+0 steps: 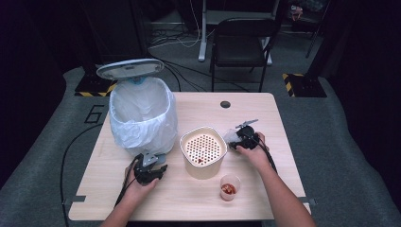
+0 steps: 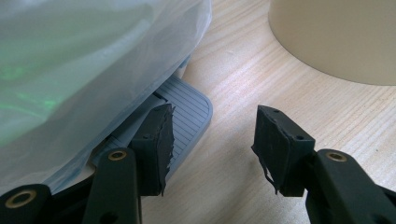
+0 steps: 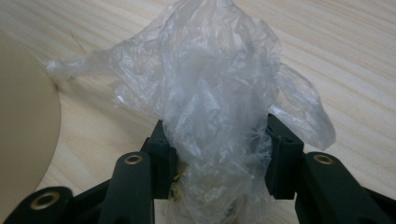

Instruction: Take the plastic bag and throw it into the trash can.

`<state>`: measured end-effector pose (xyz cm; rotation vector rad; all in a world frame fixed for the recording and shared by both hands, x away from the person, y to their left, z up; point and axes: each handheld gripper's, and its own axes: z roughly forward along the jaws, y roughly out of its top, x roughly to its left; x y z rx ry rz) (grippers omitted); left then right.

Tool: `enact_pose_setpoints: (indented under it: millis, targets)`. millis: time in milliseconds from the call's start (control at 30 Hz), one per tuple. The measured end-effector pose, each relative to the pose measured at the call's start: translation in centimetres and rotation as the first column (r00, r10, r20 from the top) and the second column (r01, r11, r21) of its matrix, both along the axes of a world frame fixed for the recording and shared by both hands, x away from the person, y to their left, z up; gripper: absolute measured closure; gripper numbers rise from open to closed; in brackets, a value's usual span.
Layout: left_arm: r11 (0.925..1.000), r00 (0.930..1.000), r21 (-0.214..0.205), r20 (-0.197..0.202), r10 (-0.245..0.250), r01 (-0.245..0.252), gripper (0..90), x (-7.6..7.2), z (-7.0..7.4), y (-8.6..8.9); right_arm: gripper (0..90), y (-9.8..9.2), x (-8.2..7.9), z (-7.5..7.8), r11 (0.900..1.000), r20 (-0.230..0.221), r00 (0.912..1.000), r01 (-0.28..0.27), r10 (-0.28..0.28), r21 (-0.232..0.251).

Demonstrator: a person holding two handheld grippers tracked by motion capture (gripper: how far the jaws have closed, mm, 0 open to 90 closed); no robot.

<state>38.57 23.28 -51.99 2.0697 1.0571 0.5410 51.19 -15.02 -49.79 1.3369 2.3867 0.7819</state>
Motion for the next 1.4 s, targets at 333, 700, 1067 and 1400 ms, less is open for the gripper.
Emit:
enact_pose_setpoints:
  millis: [333,700,1067,1400]
  targets:
    - [1.0,0.9999,0.005,0.014,-0.005,0.005,47.4,0.1,0.0,0.1,60.4,-0.3,0.0,0.7,0.9999,0.002,0.9999,-0.014,0.014,0.0]
    - [1.0,1.0,-0.004,0.006,0.002,-0.002,47.4,0.1,0.0,0.1,60.6,-1.3,-0.2,4.3,0.9989,0.02,0.9997,-0.014,0.014,0.045]
    - [0.9999,0.9999,0.005,0.006,-0.009,0.009,47.4,0.1,0.1,0.2,60.6,-2.1,-0.5,7.7,0.9975,0.039,0.9991,-0.02,0.017,0.068]
    - [1.0,1.0,-0.006,-0.004,-0.003,0.003,47.4,0.1,0.1,0.1,60.6,-1.9,-1.3,10.9,0.9963,0.071,0.9965,-0.049,0.044,0.07]
